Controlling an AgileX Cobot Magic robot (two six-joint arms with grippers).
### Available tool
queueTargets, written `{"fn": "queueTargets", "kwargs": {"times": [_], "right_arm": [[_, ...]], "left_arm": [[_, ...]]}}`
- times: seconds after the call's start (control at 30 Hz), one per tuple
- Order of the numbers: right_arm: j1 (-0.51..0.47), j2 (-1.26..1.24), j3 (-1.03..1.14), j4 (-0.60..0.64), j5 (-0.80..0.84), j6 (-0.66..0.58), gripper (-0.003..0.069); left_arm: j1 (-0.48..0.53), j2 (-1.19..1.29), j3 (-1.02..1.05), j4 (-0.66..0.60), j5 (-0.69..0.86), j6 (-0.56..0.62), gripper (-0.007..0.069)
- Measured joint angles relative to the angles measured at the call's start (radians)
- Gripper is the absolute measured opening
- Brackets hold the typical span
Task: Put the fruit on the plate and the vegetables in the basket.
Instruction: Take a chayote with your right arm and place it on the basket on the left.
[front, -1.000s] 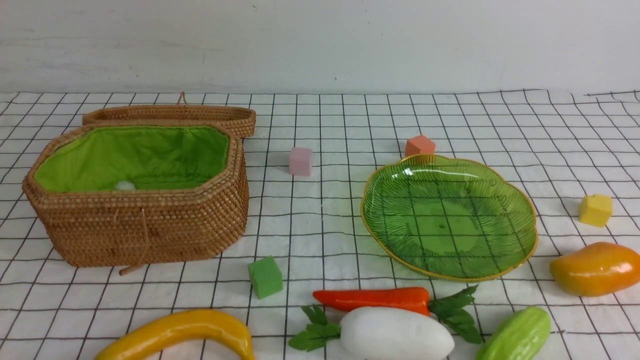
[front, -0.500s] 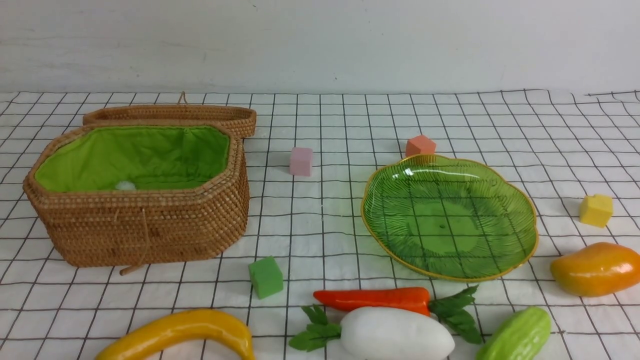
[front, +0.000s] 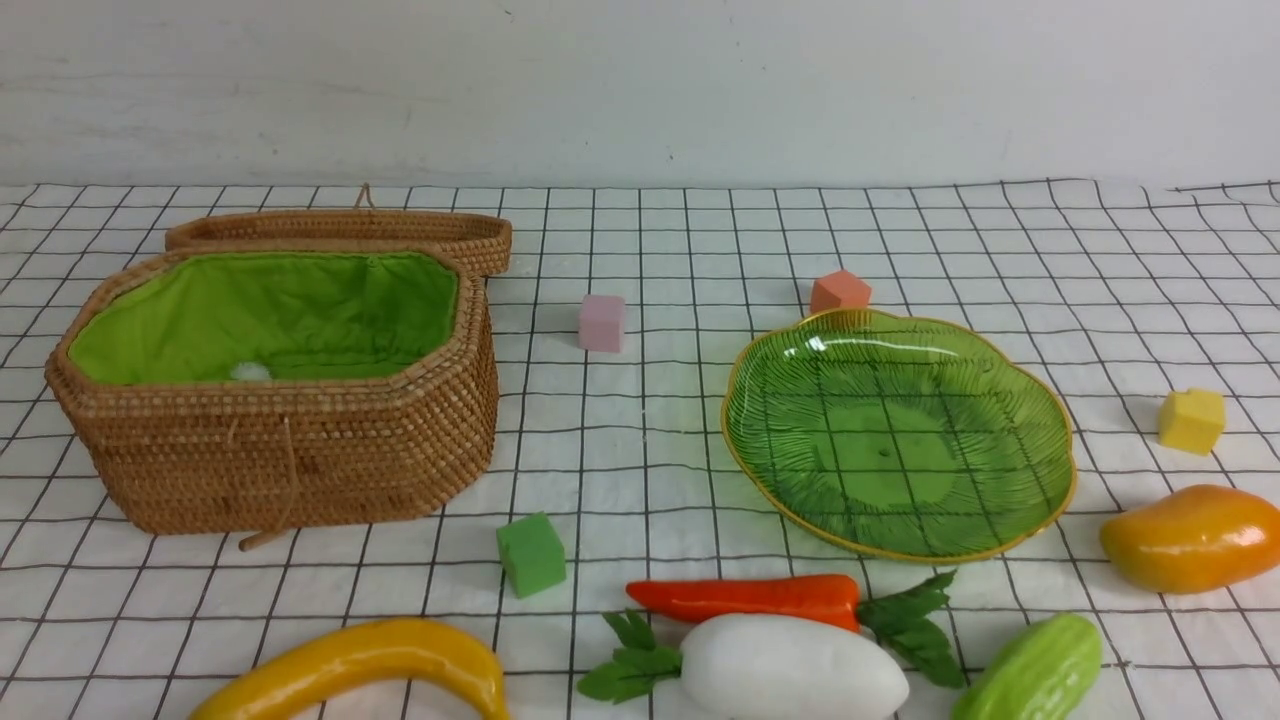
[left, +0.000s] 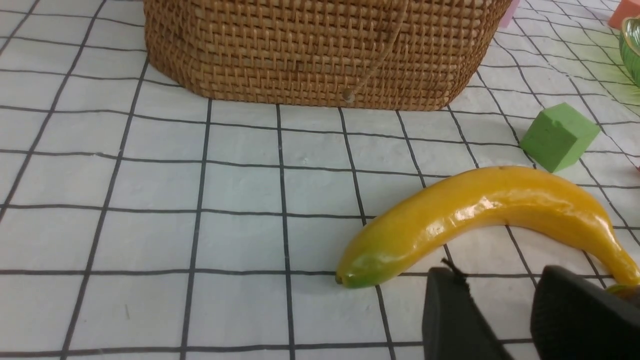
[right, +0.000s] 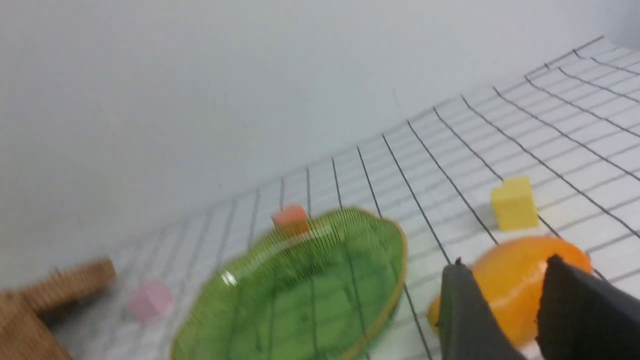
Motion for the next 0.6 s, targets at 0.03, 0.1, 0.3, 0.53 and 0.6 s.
{"fn": "queueTargets", "kwargs": {"times": [0.03,0.1,0.3,0.53,0.6], "right_arm": [[0.000,0.000,0.000,0.018,-0.031,0.001,0.0242],[0.000,0.000,0.000,0.034,-0.071,0.004,0.0242],[0.000,0.010,-0.201,0.062,-0.009,0.018,0.0242],[0.000,0.313,-0.676,0.034,0.286,0.000,0.0242],[0.000,0.439,-0.797,-0.032,0.396,-0.070,0.0242]], "left_arm": [[0.000,0.000,0.000,0.000,0.000,0.000,0.0239],[0.000,0.000,0.000,0.000,0.000,0.000,0.0239],[0.000,0.000,0.000,0.000,0.000,0.000,0.0239],[0.000,0.000,0.000,0.000,0.000,0.000,0.0239],[0.000,0.000,0.000,0.000,0.000,0.000,0.0239]]}}
